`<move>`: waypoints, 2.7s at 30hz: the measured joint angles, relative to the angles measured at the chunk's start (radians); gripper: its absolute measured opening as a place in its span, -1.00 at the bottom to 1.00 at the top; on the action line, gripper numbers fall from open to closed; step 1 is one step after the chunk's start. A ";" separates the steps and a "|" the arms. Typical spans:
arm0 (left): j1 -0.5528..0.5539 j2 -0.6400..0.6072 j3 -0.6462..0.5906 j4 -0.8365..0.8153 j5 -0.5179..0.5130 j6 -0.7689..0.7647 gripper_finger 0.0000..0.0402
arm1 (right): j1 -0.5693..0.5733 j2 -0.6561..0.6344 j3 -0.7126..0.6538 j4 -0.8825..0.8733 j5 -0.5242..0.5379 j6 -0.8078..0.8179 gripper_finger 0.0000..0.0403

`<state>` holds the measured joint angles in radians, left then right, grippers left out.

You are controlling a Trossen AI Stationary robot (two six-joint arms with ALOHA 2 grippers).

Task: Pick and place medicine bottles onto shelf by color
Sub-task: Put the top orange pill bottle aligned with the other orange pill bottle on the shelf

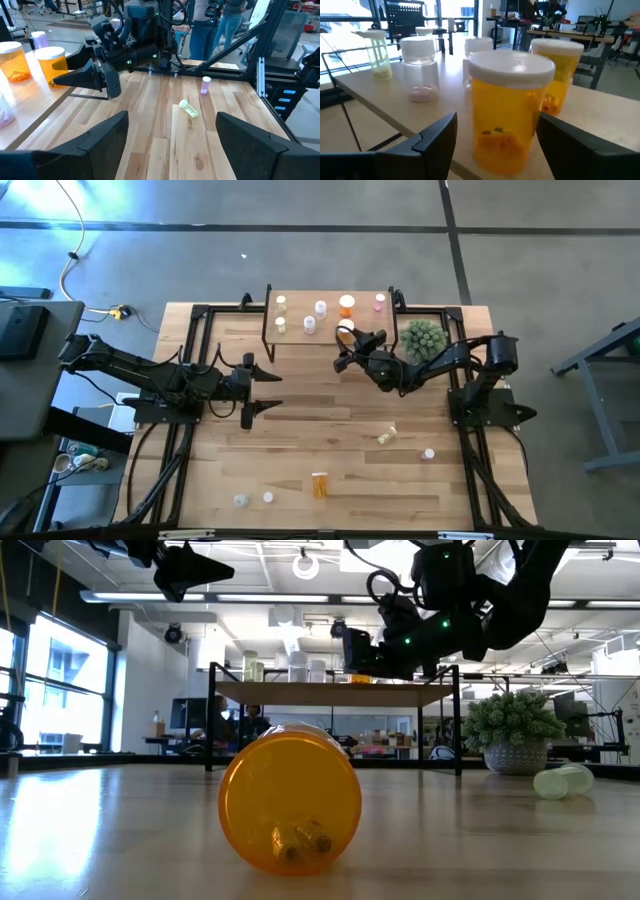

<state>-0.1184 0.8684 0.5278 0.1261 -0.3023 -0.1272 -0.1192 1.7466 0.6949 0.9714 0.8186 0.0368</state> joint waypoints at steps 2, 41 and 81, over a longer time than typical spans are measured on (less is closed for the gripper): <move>0.000 0.000 0.000 0.000 0.000 0.000 0.45 | -0.001 -0.009 0.000 0.006 0.000 -0.002 0.28; 0.000 0.000 0.000 -0.001 0.004 -0.027 0.45 | 0.083 -0.075 0.000 -0.047 0.166 -0.081 0.28; 0.000 0.000 0.000 -0.002 0.004 -0.026 0.45 | -0.134 -0.346 0.000 -0.594 -0.702 0.094 0.28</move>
<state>-0.1184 0.8684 0.5278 0.1246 -0.2985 -0.1532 -0.2530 1.4006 0.6945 0.3771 0.1161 0.1312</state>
